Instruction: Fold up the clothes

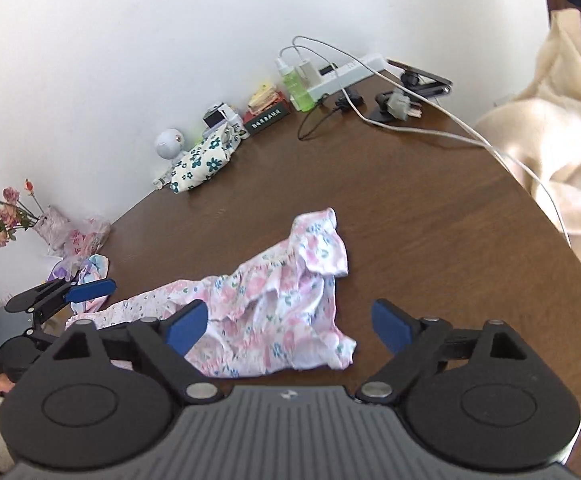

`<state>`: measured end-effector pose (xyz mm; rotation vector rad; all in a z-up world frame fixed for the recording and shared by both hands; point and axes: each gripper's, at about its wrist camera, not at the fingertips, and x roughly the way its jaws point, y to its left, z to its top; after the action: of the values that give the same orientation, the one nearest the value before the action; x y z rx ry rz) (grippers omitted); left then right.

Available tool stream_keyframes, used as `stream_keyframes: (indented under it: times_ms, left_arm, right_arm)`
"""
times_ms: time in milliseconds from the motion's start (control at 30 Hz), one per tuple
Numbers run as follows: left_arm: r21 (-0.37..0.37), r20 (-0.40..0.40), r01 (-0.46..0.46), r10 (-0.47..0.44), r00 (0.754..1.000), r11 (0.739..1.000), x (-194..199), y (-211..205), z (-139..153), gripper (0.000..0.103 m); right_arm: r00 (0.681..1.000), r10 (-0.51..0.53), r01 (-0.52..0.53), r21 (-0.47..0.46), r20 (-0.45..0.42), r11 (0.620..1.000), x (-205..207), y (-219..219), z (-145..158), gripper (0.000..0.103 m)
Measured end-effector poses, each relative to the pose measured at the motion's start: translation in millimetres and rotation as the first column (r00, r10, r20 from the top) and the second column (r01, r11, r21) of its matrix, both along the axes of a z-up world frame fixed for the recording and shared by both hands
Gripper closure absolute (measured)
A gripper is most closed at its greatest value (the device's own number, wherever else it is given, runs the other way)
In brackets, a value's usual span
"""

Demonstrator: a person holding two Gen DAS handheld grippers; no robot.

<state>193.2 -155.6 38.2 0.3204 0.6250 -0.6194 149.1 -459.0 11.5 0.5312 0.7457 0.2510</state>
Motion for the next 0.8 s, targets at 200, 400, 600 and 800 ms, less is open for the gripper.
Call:
stream_keyframes:
  times_ms: [200, 400, 600, 800]
  left_arm:
    - [-0.171, -0.073, -0.221, 0.211, 0.975, 0.96, -26.6, 4.6, -3.6, 0.007]
    - [-0.158, -0.049, -0.356, 0.353, 0.934, 0.921, -43.9, 10.5, 3.1, 0.007]
    - [-0.167, -0.067, -0.361, 0.355, 0.933, 0.918, -39.0, 13.7, 3.4, 0.006]
    - [-0.173, -0.059, -0.29, 0.284, 0.957, 0.941, -21.6, 4.6, 6.4, 0.006]
  right_arm:
    - [0.995, -0.096, 0.096, 0.001, -0.039, 0.995, -29.3, 14.1, -16.8, 0.0]
    - [0.993, -0.106, 0.104, -0.033, -0.048, 0.994, -39.4, 30.9, -18.2, 0.0]
    - [0.994, -0.087, 0.087, -0.008, -0.065, 0.996, -36.6, 34.9, -21.8, 0.0]
    - [0.995, -0.069, 0.071, 0.029, -0.067, 0.997, -28.9, 38.4, -26.9, 0.0]
